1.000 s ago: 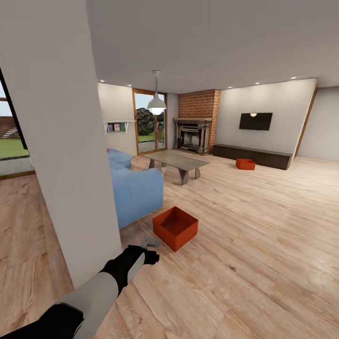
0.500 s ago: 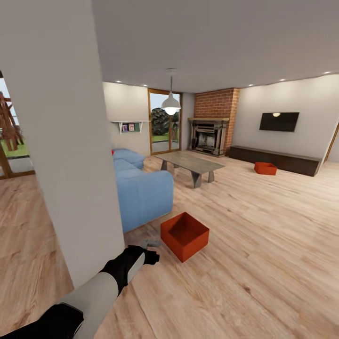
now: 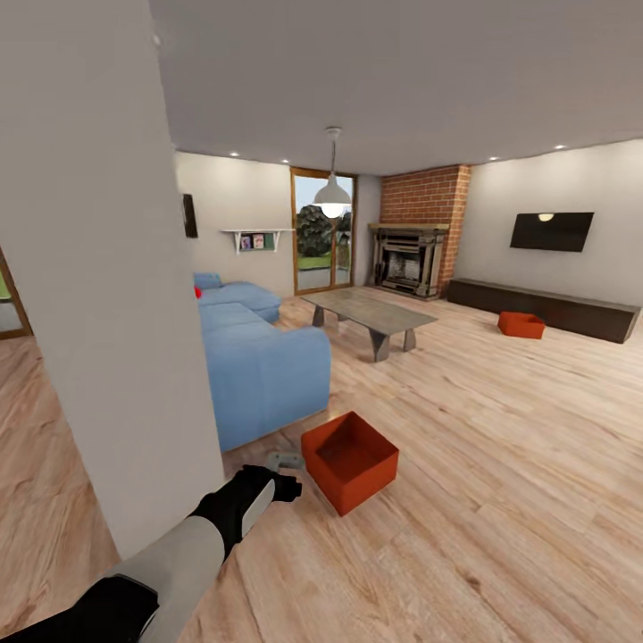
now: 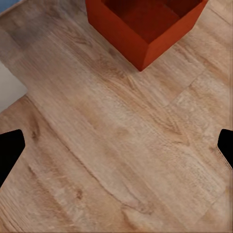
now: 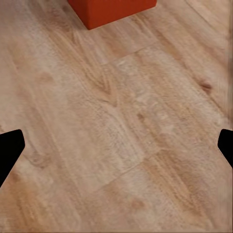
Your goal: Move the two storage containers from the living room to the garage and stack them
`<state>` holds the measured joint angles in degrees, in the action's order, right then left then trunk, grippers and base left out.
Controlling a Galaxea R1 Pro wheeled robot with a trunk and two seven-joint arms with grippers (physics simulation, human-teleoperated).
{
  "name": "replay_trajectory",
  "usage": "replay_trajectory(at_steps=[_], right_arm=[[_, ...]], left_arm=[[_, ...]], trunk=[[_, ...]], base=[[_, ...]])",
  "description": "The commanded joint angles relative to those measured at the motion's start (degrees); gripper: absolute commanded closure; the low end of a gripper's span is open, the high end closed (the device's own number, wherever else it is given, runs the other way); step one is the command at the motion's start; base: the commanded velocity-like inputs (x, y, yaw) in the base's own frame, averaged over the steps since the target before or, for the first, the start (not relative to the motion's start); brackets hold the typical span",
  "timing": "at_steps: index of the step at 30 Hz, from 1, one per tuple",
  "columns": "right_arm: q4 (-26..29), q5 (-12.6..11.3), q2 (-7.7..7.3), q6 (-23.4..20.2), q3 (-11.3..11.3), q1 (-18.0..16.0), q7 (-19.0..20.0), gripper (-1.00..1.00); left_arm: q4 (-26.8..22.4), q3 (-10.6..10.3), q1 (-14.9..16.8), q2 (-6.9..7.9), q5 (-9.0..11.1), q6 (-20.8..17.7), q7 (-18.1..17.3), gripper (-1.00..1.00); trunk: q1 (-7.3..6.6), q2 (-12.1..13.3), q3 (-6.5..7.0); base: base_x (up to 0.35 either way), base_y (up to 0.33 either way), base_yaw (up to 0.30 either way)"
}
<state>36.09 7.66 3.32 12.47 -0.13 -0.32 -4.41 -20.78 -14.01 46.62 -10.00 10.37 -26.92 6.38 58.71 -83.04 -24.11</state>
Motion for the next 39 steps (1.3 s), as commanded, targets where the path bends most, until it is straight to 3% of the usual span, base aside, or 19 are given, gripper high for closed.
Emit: replay_trajectory(at_steps=[1,19,39], right_arm=[[-0.05,0.60,0.02,0.10,-0.02,-0.03,-0.34,-1.00],[-0.05,0.60,0.02,0.10,-0.02,-0.03,-0.40,-1.00],[-0.05,0.60,0.02,0.10,-0.02,-0.03,-0.38,-1.00]], left_arm=[[-0.05,-0.32,0.05,0.00,0.61,-0.23,0.54,-1.00],[-0.05,-0.32,0.05,0.00,0.61,-0.17,0.57,-1.00],[-0.05,-0.32,0.05,0.00,0.61,-0.15,0.57,-1.00]], trunk=[[0.02,-0.04,-0.07],[0.02,-0.04,-0.07],[0.02,-0.04,-0.07]], base=[[0.186,-0.299,0.001],[0.185,-0.302,0.008],[0.250,-0.258,0.267]])
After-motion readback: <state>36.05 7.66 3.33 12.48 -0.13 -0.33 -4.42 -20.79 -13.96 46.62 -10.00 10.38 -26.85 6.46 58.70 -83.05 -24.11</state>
